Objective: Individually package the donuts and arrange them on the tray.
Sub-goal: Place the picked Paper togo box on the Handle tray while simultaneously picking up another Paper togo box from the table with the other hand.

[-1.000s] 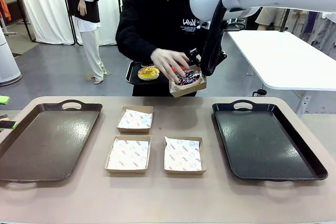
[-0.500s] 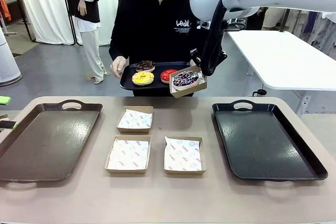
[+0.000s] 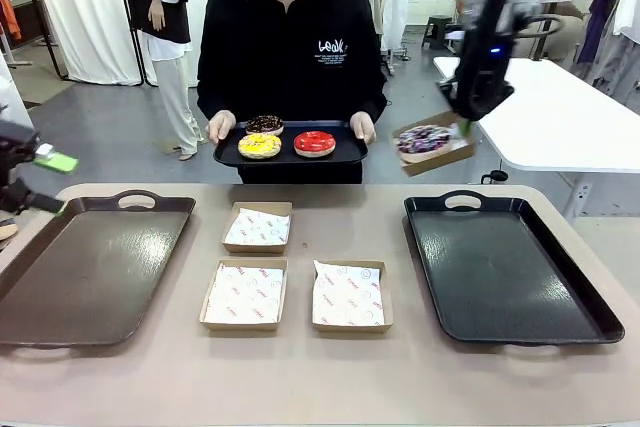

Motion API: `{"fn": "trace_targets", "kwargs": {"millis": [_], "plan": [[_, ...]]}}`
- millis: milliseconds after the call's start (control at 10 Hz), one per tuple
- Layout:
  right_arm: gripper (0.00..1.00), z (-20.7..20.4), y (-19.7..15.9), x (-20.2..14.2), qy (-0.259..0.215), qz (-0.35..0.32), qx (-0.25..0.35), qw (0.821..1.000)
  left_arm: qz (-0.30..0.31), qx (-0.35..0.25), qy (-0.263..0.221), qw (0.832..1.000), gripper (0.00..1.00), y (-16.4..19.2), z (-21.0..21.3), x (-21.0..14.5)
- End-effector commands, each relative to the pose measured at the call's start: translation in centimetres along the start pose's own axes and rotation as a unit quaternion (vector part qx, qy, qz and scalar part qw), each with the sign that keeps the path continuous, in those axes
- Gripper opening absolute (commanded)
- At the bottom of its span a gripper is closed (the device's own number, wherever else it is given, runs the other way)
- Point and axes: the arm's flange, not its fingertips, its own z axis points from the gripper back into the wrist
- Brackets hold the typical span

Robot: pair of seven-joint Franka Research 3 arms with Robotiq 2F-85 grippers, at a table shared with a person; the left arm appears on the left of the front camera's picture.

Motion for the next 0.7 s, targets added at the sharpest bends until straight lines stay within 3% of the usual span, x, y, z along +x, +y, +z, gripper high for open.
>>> {"fn": "trace_targets", "kwargs": {"millis": [0,200,600], "plan": [[0.01,-0.8,-4.2,-1.0,0.003,-0.010,0.024,1.000,0.013,0.070,0.026,0.997,1.00,-2.5,-2.5,3.0],[0.01,-2.3,-8.0,-0.1,0.002,0.002,0.032,0.999,0.015,0.129,0.043,0.991,1.00,-5.1,-6.0,5.6],[0.01,-7.0,-10.9,0.2,0.024,0.039,0.018,0.999,0.004,0.262,0.033,0.964,1.00,-7.9,-12.8,9.1]]}}
